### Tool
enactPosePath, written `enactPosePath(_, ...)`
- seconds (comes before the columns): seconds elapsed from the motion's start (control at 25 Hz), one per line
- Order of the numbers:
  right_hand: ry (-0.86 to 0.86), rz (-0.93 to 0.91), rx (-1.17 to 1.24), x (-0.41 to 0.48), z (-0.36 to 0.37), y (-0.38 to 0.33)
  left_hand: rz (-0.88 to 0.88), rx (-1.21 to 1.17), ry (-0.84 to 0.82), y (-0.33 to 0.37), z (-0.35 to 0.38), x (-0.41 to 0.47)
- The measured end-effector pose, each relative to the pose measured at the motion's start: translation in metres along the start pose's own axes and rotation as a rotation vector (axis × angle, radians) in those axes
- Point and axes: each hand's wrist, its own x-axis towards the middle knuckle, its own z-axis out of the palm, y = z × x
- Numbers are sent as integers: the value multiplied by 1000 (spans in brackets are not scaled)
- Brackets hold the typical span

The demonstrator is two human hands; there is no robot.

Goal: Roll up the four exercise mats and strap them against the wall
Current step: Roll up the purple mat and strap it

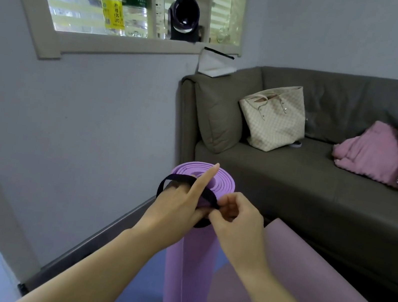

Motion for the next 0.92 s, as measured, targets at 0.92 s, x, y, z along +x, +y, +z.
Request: enactPosePath(0.92,245,610,1019,8,-34,-24,27,125,0,61,25,14)
